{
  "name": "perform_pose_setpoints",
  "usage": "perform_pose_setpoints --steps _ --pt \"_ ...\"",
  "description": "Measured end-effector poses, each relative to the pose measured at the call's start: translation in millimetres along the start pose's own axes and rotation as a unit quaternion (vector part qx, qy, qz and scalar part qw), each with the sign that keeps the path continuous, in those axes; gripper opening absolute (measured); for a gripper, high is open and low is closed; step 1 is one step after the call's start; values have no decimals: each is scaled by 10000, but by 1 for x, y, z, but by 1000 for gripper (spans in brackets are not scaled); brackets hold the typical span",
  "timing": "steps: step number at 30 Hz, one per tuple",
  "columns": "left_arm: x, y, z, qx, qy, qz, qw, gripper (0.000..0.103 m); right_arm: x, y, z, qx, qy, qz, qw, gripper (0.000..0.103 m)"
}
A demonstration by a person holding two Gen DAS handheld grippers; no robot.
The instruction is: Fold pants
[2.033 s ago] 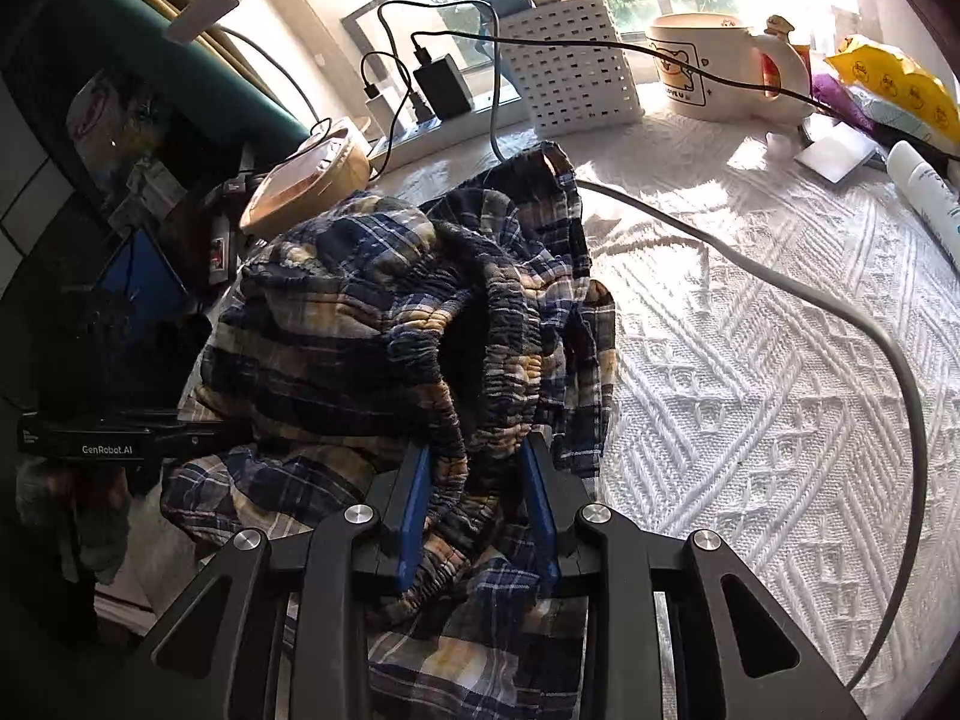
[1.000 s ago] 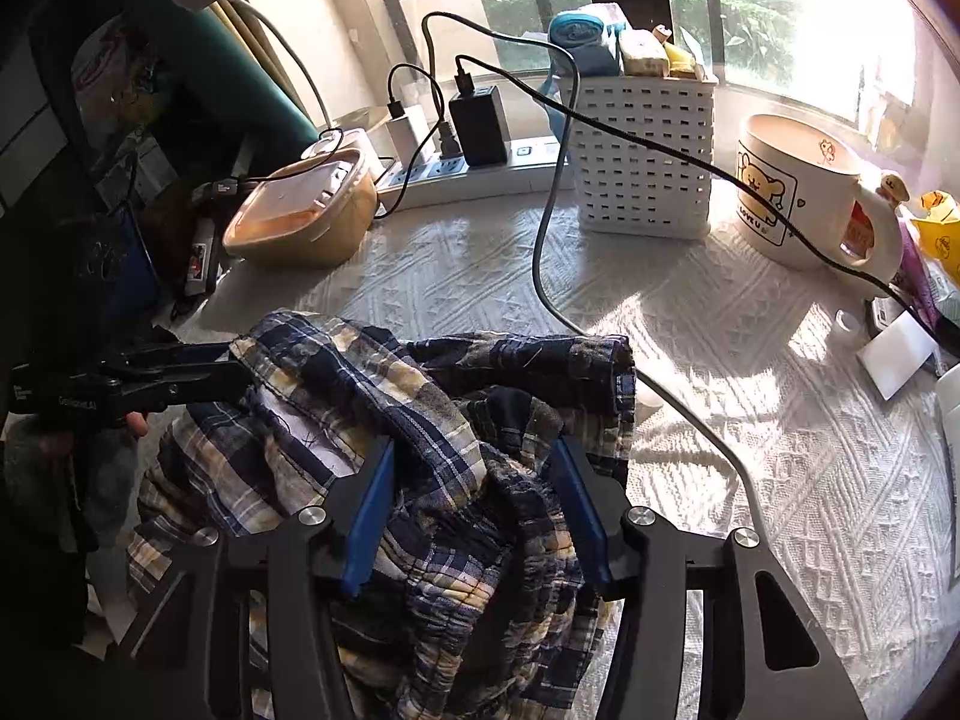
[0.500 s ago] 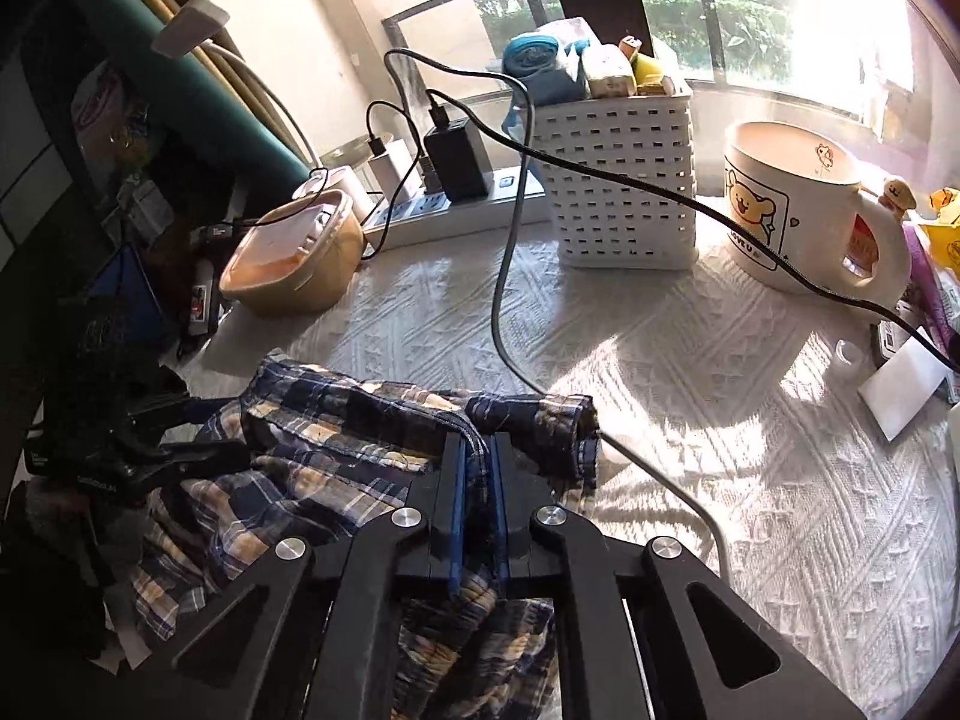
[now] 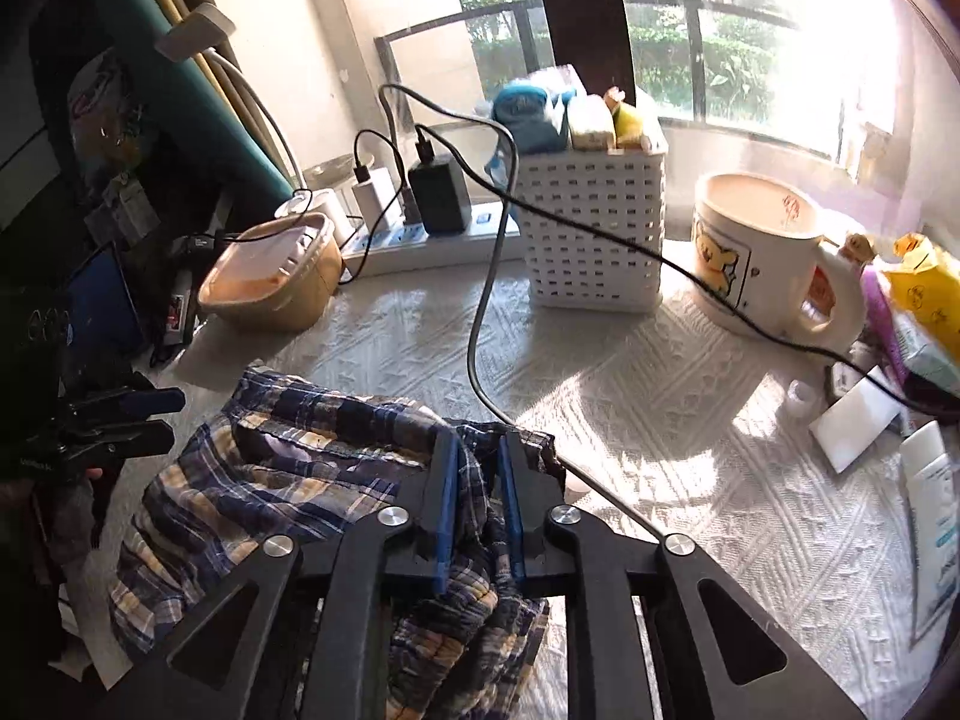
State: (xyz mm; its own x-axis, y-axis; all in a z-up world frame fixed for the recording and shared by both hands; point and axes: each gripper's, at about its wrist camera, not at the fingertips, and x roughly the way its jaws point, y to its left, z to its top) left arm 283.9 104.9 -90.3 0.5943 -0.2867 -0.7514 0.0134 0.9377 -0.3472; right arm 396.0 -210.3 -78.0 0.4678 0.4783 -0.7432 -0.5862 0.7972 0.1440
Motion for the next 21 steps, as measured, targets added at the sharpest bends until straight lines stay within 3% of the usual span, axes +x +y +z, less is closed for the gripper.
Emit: perform_pose_setpoints --steps 1,2,5,8,9,11,15,18,19,20,21 --pt "-6 -2 -6 4 -6 -16 10000 88 -10 4 0 -33 -74 -31 10000 58" --pt "-13 -6 -16 29 25 -51 10000 88 -19 6 -2 -41 -119 -7 9999 100" --pt "-20 -14 -40 68 130 56 9999 88 -47 14 -13 -25 -201 139 9997 103" --pt "-22 -17 -60 -34 235 75 9997 88 -64 24 -31 14 -95 28 10000 103" --pt "-22 -17 -65 -114 272 17 9996 88 -66 27 -37 52 -24 -22 10000 102" --pt "-16 -19 -77 -301 421 -120 9986 88 -68 31 -52 149 199 3 9997 84" --pt "-4 -21 -99 -528 689 -409 9954 87 -61 37 -81 329 567 225 9976 58" --pt "-4 -26 -108 -486 679 -503 9952 66 -55 37 -97 475 687 423 9956 47" --pt "-4 -28 -110 -489 712 -657 9941 48 -53 38 -99 473 685 450 9955 35" --pt "-5 -30 -111 -481 712 -691 9939 40 -52 36 -101 486 685 438 9955 24" --pt "-7 -32 -113 -383 667 -598 9952 37 -52 34 -102 535 681 438 9953 21"
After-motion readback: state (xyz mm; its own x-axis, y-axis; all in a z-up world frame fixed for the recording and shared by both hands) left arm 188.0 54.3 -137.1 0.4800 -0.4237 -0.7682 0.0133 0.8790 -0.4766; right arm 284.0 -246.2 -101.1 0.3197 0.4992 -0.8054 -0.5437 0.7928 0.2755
